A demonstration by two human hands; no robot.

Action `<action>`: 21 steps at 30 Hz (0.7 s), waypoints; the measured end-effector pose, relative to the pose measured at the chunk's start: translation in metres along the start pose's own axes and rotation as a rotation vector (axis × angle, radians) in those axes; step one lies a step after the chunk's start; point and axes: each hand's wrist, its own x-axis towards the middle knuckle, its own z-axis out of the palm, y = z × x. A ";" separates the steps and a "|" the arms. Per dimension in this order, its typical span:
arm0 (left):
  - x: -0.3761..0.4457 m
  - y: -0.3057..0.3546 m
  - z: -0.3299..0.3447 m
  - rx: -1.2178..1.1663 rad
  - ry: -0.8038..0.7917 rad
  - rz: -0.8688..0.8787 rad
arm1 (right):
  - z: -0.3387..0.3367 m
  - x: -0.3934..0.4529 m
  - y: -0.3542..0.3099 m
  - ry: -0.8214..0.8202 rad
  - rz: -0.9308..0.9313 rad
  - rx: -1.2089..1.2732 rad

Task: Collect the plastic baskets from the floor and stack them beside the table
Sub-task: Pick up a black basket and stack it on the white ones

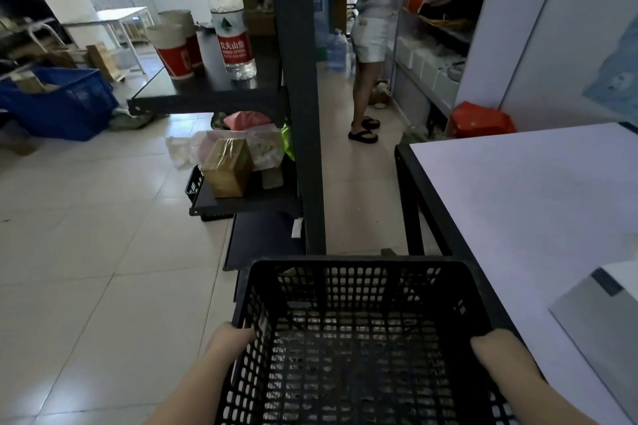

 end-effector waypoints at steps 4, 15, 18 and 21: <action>-0.013 0.011 -0.009 0.066 0.007 0.095 | -0.002 -0.027 -0.027 0.157 -0.068 -0.224; -0.039 0.020 -0.103 0.362 0.154 0.311 | 0.037 -0.114 -0.139 0.318 -0.737 -0.441; -0.039 0.007 -0.151 0.371 0.240 0.318 | 0.060 -0.157 -0.176 0.275 -0.877 -0.402; -0.036 -0.016 -0.203 0.384 0.322 0.338 | 0.090 -0.205 -0.210 0.272 -0.974 -0.428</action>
